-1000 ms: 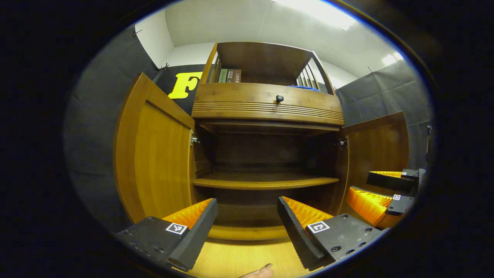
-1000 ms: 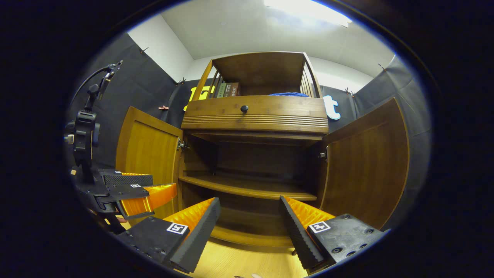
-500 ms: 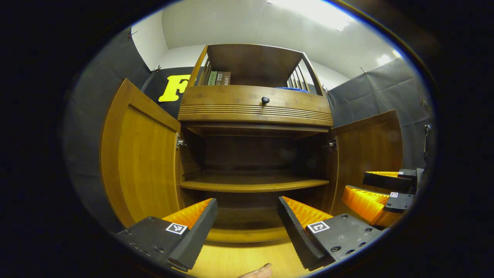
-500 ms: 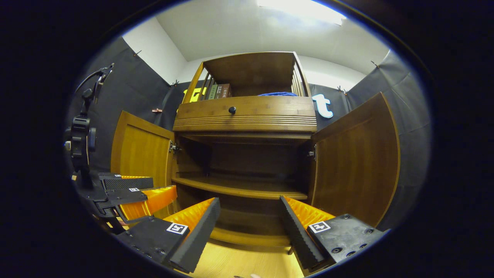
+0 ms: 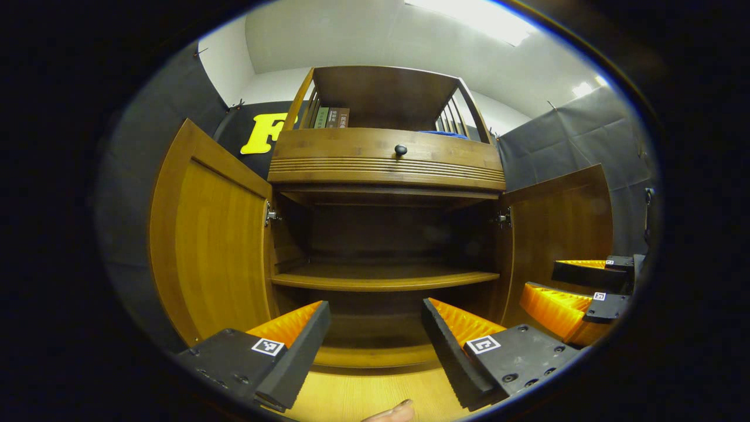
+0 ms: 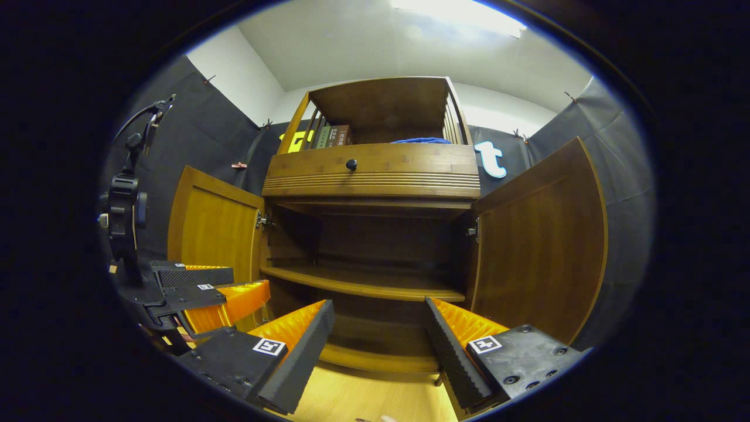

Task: Open the right door of the double-door shoe cabinet with the right hand, and open the left door with the left hand.

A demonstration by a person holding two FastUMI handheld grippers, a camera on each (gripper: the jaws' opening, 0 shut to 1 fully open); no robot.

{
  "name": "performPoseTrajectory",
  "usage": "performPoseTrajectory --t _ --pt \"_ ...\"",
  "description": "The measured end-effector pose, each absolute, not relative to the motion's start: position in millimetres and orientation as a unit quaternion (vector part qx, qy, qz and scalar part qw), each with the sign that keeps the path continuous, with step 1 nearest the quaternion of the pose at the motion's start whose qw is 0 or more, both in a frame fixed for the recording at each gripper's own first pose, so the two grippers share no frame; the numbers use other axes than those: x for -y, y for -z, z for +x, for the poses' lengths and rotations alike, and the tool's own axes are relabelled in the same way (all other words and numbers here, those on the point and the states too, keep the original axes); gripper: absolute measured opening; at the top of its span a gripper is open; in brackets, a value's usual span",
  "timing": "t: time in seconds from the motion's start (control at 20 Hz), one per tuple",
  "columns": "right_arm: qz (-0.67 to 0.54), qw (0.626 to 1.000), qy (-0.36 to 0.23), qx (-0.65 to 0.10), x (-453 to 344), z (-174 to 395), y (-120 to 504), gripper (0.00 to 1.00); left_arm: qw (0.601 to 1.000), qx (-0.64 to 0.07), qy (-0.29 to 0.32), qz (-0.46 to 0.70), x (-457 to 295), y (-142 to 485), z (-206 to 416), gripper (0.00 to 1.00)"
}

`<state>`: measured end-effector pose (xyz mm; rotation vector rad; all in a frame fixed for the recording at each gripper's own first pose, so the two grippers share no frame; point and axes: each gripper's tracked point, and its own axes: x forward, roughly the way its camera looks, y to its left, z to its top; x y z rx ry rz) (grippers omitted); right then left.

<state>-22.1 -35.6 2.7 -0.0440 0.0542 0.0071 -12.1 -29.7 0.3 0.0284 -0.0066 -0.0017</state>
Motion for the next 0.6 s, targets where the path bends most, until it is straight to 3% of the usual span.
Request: performPoseTrajectory --t 0.6 --pt "-0.024 0.999 -0.007 -0.029 30.8 -21.8 -1.1 0.95 1.000 0.009 0.006 0.015 30.0 -2.4 -14.4 0.97"
